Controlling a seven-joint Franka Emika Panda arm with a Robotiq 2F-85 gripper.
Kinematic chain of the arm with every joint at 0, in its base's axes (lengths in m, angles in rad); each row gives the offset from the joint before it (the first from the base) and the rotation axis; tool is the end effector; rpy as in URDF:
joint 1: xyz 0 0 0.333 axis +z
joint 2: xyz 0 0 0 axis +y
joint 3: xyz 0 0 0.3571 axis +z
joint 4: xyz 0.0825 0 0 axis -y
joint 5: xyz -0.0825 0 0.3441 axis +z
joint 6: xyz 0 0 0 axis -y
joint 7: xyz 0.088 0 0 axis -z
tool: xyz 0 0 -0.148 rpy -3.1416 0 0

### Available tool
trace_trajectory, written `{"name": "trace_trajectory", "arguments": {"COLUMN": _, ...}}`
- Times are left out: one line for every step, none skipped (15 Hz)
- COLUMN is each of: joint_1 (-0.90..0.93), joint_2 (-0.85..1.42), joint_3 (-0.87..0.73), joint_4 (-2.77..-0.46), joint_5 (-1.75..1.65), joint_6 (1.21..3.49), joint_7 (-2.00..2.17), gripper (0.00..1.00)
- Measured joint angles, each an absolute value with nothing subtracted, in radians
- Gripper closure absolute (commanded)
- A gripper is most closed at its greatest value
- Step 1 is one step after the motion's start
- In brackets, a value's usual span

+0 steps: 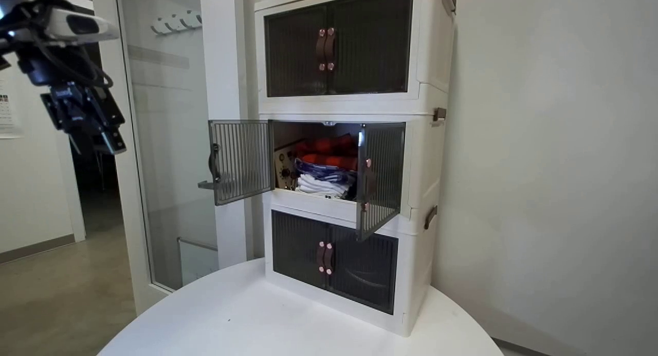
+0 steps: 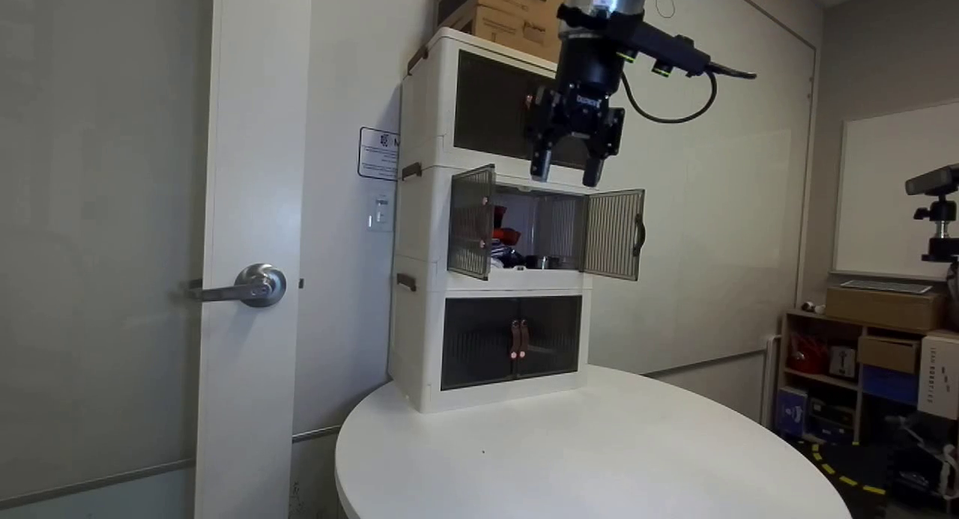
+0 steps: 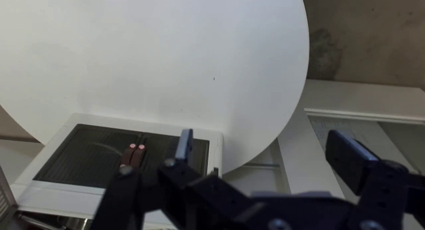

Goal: Close the doors of the middle compartment of the cabinet.

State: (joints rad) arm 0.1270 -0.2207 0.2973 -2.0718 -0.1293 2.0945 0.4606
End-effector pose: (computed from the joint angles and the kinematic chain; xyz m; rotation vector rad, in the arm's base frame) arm 0.4366 0.1976 0.5576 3.0430 0.0245 0.4411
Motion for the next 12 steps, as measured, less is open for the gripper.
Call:
{"name": "trace_trajectory", "arguments": {"joint_1": 0.124, "joint_2": -0.198, "joint_3": 0.297, "joint_4": -2.029, "joint_5": -0.13, "joint_6": 2.107, "joint_7": 0.49, "gripper": 0.0}}
{"name": "trace_trajectory", "arguments": {"joint_1": 0.122, "joint_2": -0.173, "joint_3": 0.297, "joint_4": -1.987, "joint_5": -0.132, "joint_6": 2.116, "joint_7": 0.513, "gripper": 0.1}}
{"name": "trace_trajectory", "arguments": {"joint_1": 0.122, "joint_2": -0.148, "joint_3": 0.297, "joint_4": -1.946, "joint_5": -0.139, "joint_6": 2.121, "joint_7": 0.533, "gripper": 0.28}}
{"name": "trace_trajectory", "arguments": {"joint_1": 0.123, "joint_2": -0.123, "joint_3": 0.298, "joint_4": -1.905, "joint_5": -0.15, "joint_6": 2.126, "joint_7": 0.55, "gripper": 0.33}}
{"name": "trace_trajectory", "arguments": {"joint_1": 0.126, "joint_2": -0.096, "joint_3": 0.298, "joint_4": -1.865, "joint_5": -0.166, "joint_6": 2.131, "joint_7": 0.57, "gripper": 0.42}}
{"name": "trace_trajectory", "arguments": {"joint_1": 0.13, "joint_2": -0.07, "joint_3": 0.298, "joint_4": -1.828, "joint_5": -0.189, "joint_6": 2.144, "joint_7": 0.596, "gripper": 0.49}}
{"name": "trace_trajectory", "arguments": {"joint_1": 0.135, "joint_2": -0.044, "joint_3": 0.298, "joint_4": -1.796, "joint_5": -0.217, "joint_6": 2.162, "joint_7": 0.626, "gripper": 0.56}}
{"name": "trace_trajectory", "arguments": {"joint_1": 0.141, "joint_2": -0.016, "joint_3": 0.298, "joint_4": -1.766, "joint_5": -0.258, "joint_6": 2.187, "joint_7": 0.659, "gripper": 0.65}}
{"name": "trace_trajectory", "arguments": {"joint_1": 0.149, "joint_2": 0.012, "joint_3": 0.298, "joint_4": -1.741, "joint_5": -0.299, "joint_6": 2.21, "joint_7": 0.692, "gripper": 0.71}}
{"name": "trace_trajectory", "arguments": {"joint_1": 0.16, "joint_2": 0.041, "joint_3": 0.295, "joint_4": -1.717, "joint_5": -0.343, "joint_6": 2.237, "joint_7": 0.723, "gripper": 0.8}}
{"name": "trace_trajectory", "arguments": {"joint_1": 0.171, "joint_2": 0.069, "joint_3": 0.29, "joint_4": -1.696, "joint_5": -0.385, "joint_6": 2.261, "joint_7": 0.754, "gripper": 0.87}}
{"name": "trace_trajectory", "arguments": {"joint_1": 0.184, "joint_2": 0.096, "joint_3": 0.283, "joint_4": -1.678, "joint_5": -0.426, "joint_6": 2.283, "joint_7": 0.782, "gripper": 0.95}}
